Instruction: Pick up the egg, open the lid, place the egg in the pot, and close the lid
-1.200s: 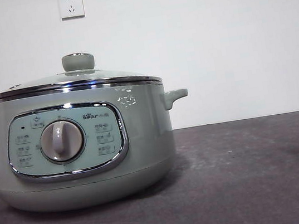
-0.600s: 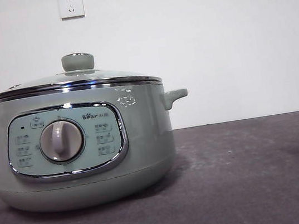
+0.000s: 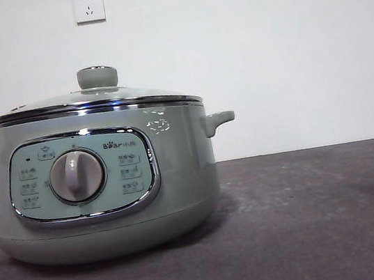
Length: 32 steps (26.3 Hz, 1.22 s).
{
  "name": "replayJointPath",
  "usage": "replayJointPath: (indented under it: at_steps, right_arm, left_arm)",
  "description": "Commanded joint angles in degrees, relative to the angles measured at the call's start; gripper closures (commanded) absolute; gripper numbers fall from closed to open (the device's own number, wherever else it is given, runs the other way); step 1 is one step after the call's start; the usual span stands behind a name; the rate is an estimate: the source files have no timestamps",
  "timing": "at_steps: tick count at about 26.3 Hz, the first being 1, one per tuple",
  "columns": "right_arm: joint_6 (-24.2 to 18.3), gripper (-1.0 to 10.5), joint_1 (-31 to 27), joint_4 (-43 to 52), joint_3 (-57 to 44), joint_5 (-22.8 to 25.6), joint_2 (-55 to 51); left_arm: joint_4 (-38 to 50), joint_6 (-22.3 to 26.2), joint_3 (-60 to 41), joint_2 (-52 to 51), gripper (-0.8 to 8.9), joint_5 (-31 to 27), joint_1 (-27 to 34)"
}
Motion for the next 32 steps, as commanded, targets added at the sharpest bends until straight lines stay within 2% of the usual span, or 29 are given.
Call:
replayJointPath:
  at_steps: [1, 7, 10, 12, 15, 17, 20, 28, 32]
  right_arm:
    - [0.70, 9.5, 0.09, 0.37, -0.37, 0.13, -0.09]
    - [0.66, 9.5, 0.09, 0.31, -0.37, 0.13, -0.09]
    - [-2.80, 9.5, -1.49, -0.31, -0.44, 0.39, -2.23]
    - [-4.68, 9.5, -6.03, -0.37, -0.61, -3.19, -5.05]
    - [-4.92, 9.5, -18.32, 0.98, -3.74, -13.68, -10.58]
    - [-4.90, 9.5, -26.62, 4.55, -8.26, -16.92, -14.60]
    - [-4.20, 9.5, -34.25, 10.93, -16.63, -18.49, -21.03]
    - [-4.11, 9.5, -36.79, 12.87, -29.27, -18.56, -32.46]
    - [-2.21, 9.5, -36.79, 14.14, -34.03, -18.29, -36.57]
  left_arm:
    - [-0.11, -0.09, -0.83, -0.15, 8.17, -0.11, 0.20]
    - [-0.11, -0.09, -0.83, -0.15, 8.17, -0.11, 0.20]
    - [-0.09, -0.11, -0.83, -0.15, 8.17, -0.09, 0.20]
    - [-0.07, -0.09, -0.83, -0.15, 8.17, -0.11, 0.20]
    - [-0.07, -0.09, -0.83, -0.15, 8.17, -0.09, 0.20]
    - [-0.07, -0.09, -0.83, -0.15, 8.17, -0.13, 0.20]
    - [-0.07, -0.09, -0.83, -0.15, 8.17, -0.11, 0.20]
    - [-0.07, -0.09, -0.83, -0.15, 8.17, -0.11, 0.20]
    - [-0.07, -0.09, -0.83, -0.15, 8.17, -0.11, 0.20]
